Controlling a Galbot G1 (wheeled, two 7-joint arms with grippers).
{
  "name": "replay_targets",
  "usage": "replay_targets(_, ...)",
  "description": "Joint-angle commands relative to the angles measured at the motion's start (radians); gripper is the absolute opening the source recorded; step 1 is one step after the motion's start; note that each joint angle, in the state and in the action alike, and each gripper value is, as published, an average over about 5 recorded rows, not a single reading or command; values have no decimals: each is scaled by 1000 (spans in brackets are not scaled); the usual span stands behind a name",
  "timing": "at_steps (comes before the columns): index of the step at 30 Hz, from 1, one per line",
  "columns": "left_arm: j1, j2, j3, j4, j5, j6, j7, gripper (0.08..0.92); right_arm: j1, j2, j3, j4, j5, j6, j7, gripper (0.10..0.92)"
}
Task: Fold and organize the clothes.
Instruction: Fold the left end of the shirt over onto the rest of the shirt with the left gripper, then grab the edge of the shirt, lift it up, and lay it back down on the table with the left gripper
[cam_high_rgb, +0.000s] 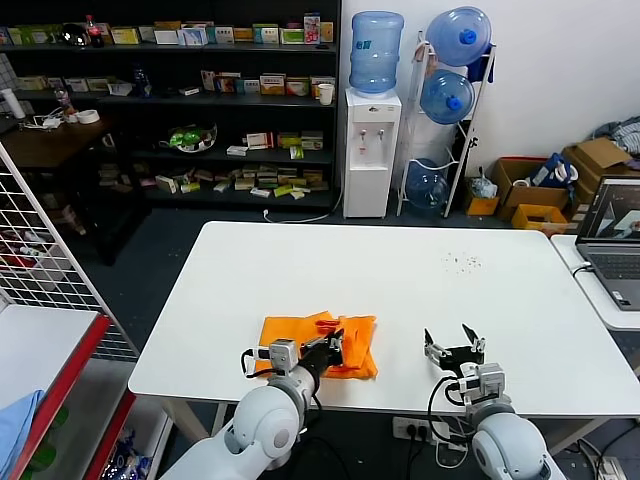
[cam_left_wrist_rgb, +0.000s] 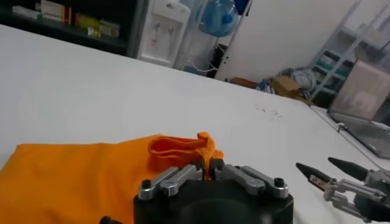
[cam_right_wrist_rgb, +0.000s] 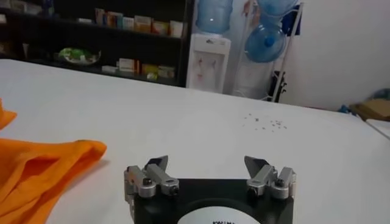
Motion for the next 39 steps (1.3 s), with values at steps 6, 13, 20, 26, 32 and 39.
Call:
replay_targets(6, 10, -92, 13, 63, 25, -178, 38, 379, 1, 9, -5, -3, -6, 1, -2, 823)
replay_targets(13, 49, 18, -51, 13, 57, -171, 54, 587, 3, 2, -10, -4, -9, 2, -13, 823)
replay_targets(20, 111, 227, -125, -17, 86, -69, 128, 778, 3, -5, -14, -14, -30, 23, -63, 823)
replay_targets(26, 143, 328, -207, 7, 57, 21, 235, 822, -1, -16, -14, -20, -35, 33, -84, 823)
replay_targets(32, 132, 348, -271, 70, 24, 59, 326, 823, -10, -20, -9, -20, -31, 35, -89, 823)
replay_targets(39, 103, 334, -316, 110, -106, 115, 350, 823, -23, -22, -1, -23, -32, 40, -93, 823)
